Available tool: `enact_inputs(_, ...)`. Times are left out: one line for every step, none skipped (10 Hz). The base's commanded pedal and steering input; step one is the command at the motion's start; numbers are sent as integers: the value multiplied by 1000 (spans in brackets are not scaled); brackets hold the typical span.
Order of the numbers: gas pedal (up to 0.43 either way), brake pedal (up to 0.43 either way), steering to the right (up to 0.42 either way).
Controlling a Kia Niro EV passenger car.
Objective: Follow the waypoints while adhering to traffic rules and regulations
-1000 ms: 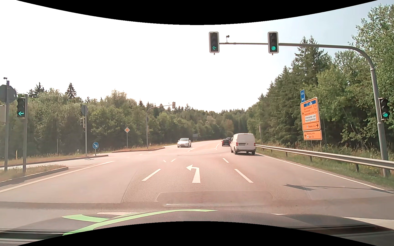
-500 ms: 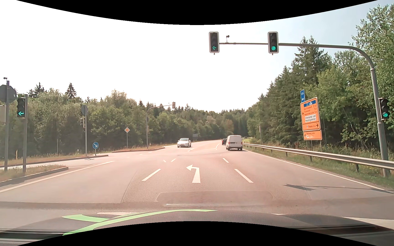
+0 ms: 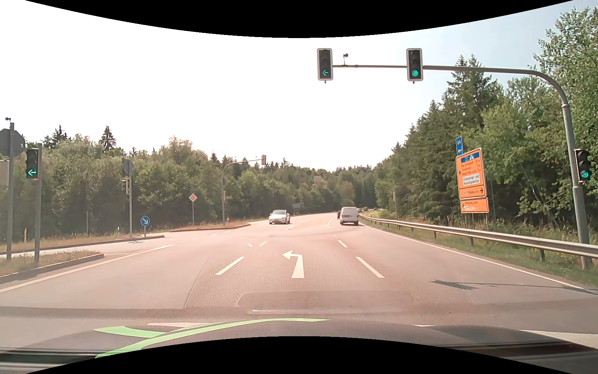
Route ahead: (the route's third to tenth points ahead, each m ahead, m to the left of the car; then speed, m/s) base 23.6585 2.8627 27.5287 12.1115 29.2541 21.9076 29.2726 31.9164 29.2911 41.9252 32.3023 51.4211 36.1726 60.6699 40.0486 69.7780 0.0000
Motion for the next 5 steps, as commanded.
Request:
enact_inputs(98, 0, 5)
enact_inputs(118, 0, 5)
enact_inputs(268, 0, 5)
enact_inputs(287, 0, 5)
enact_inputs(287, 0, 5)
